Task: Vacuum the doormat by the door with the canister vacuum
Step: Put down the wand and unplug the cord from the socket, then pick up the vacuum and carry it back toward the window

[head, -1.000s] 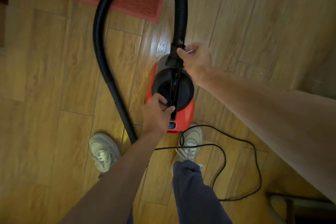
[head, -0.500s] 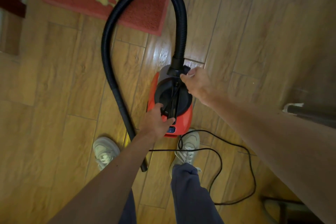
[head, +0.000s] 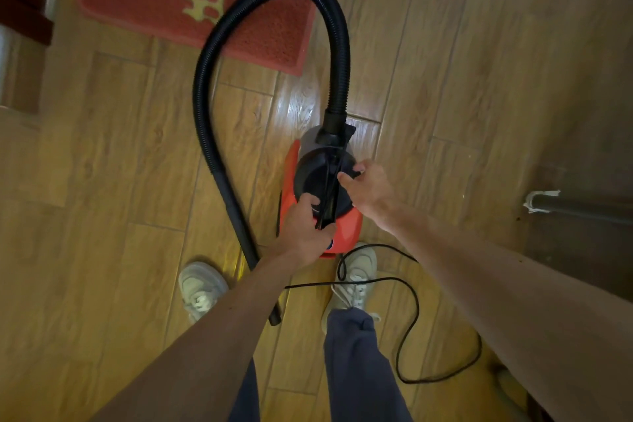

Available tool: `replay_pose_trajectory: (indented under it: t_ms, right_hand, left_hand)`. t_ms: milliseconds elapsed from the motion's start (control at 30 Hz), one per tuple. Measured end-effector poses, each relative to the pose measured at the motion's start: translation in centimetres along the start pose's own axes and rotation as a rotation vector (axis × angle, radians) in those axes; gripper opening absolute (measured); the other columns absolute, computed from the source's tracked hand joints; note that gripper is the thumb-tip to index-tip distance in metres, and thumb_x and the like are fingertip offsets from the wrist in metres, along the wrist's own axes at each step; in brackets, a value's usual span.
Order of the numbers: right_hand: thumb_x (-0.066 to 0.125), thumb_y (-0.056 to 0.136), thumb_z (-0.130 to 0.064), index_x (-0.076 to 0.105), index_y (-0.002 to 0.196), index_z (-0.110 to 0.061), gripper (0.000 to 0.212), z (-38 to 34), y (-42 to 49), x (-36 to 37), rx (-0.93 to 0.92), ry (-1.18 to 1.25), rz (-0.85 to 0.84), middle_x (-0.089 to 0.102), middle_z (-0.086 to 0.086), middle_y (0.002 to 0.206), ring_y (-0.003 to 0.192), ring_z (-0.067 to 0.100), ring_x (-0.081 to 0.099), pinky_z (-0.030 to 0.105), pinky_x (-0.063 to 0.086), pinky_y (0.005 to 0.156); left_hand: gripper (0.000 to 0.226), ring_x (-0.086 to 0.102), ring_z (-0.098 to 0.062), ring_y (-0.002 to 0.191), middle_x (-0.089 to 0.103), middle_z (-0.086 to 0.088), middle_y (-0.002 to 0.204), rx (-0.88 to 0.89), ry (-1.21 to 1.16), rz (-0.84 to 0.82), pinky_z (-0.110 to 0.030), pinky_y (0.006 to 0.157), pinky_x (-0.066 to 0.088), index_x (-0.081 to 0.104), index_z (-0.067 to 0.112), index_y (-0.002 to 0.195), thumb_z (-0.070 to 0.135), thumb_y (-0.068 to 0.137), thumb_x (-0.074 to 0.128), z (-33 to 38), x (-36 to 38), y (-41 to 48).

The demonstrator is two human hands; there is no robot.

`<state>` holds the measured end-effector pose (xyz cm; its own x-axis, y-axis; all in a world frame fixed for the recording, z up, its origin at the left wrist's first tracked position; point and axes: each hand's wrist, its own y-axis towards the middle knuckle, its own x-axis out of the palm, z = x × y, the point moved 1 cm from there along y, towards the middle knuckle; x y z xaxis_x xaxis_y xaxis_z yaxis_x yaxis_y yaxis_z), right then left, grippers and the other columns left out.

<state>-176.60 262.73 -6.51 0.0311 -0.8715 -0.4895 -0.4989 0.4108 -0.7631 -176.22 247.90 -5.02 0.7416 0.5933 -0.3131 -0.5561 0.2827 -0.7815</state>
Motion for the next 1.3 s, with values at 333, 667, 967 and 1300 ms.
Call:
replay_pose_trajectory:
  t_ms: [333, 667, 967, 1300]
  right_hand:
    - [0.055, 0.1, -0.019, 0.049, 0.111, -0.018, 0.013, 0.9, -3.2, -2.9, -0.146, -0.181, -0.089, 0.046, -0.014, 0.079, 0.073, 0.003, 0.05, 0.014, 0.034, 0.056]
    - [0.043, 0.104, -0.027, 0.042, 0.142, -0.011, 0.041, -3.2, -14.5, -7.4, -0.108, -0.448, -0.236, 0.061, 0.01, 0.122, 0.103, 0.021, 0.06, 0.031, 0.047, 0.082]
    - [0.053, 0.097, -0.024, 0.046, 0.128, -0.013, 0.033, -8.3, -27.8, -9.5, -0.139, -0.345, -0.125, 0.063, 0.008, 0.105, 0.097, 0.03, 0.064, 0.044, 0.053, 0.08]
    - [0.057, 0.098, -0.028, 0.046, 0.136, -0.01, 0.044, -8.4, -39.7, -8.3, -0.111, -0.257, 0.001, 0.065, 0.014, 0.112, 0.099, 0.029, 0.062, 0.044, 0.052, 0.084]
  left_hand:
    - [0.064, 0.054, -0.023, 0.117, 0.053, -0.008, 0.13, -0.035, 0.054, -0.027, -0.03, 0.095, 0.044, 0.033, 0.01, 0.142, 0.019, 0.088, 0.068, 0.0, 0.1, 0.3]
    - [0.043, 0.058, -0.022, 0.108, 0.056, -0.003, 0.113, 0.066, 0.418, -0.12, -0.042, 0.094, 0.05, 0.047, 0.02, 0.124, 0.042, 0.09, 0.061, 2.0, -11.5, -8.5]
    - [0.049, 0.052, -0.029, 0.122, 0.053, -0.014, 0.128, 0.179, 0.61, -0.095, -0.04, 0.098, 0.045, 0.041, 0.007, 0.135, 0.033, 0.095, 0.054, 7.6, -23.1, -20.3]
    - [0.048, 0.049, -0.03, 0.122, 0.05, -0.016, 0.132, 0.276, 0.734, -0.132, -0.039, 0.096, 0.045, 0.041, 0.007, 0.135, 0.031, 0.095, 0.054, 8.5, -26.1, -28.1]
